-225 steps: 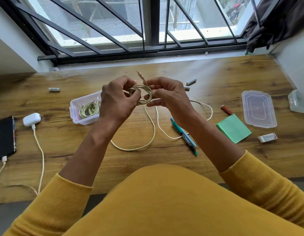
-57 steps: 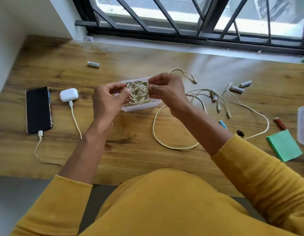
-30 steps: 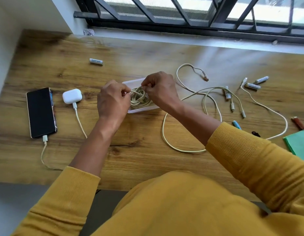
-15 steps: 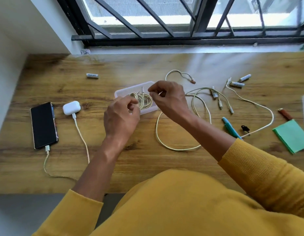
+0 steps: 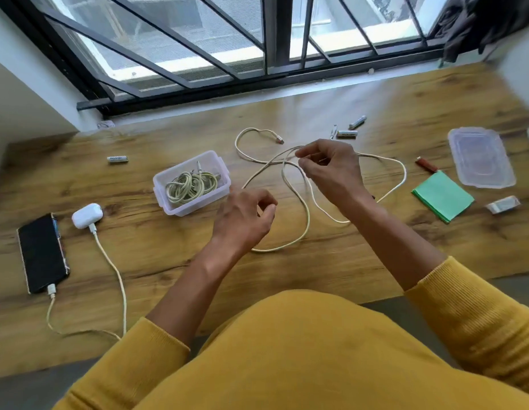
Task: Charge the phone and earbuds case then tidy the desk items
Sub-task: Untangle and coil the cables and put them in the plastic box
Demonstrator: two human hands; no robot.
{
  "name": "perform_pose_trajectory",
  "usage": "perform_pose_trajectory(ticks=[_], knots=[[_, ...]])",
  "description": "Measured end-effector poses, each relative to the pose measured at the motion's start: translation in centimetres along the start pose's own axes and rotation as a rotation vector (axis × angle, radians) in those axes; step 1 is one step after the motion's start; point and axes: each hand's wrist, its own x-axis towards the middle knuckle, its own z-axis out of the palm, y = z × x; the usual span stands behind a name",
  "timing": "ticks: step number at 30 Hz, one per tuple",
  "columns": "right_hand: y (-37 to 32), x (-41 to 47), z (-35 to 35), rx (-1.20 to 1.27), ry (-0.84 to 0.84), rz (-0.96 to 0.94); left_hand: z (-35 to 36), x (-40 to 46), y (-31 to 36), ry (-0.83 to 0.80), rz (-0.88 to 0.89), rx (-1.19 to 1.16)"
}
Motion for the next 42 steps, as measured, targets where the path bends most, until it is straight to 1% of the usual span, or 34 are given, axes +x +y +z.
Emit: perform_pose_trajectory(ticks=[3, 8, 14, 19, 24, 30, 33, 37, 42], knots=[[1.1, -0.2, -2.1, -0.018, 0.040, 0.024, 1.5, 0.9, 1.2, -0.019, 0.004, 0.000], [3.6, -0.7, -4.9, -0.094, 0.045, 0.084, 4.4, 2.6, 2.0, -0.056, -0.109, -0.112], [6.1, -1.0, -7.6, -0.214, 0.027, 0.097, 6.6, 4.0, 3.0, 0.025, -0.200, -0.132], [7.8, -0.3, -9.5, -0.262, 0.059, 0.109, 7.3, 5.1, 3.6, 0.092, -0.254, -0.129], [8.3, 1.6, -11.1, -0.329, 0.075, 0.098, 8.1, 6.1, 4.4, 0.161, -0.270, -0.059], [7.9, 4.8, -10.8, -0.375, 0.033, 0.047, 8.5, 6.9, 5.8, 0.225, -0.220, -0.053], [7.6, 6.8, -9.8, -0.390, -0.011, 0.027, 8.5, 7.3, 5.9, 0.228, -0.215, -0.040], [7.6, 9.3, -7.8, -0.475, -0.085, -0.006, 8.4, 7.6, 6.1, 0.218, -0.226, -0.033], [8.4, 11.1, -6.0, -0.479, -0.122, 0.068, 8.0, 7.9, 6.0, 0.190, -0.235, -0.054]])
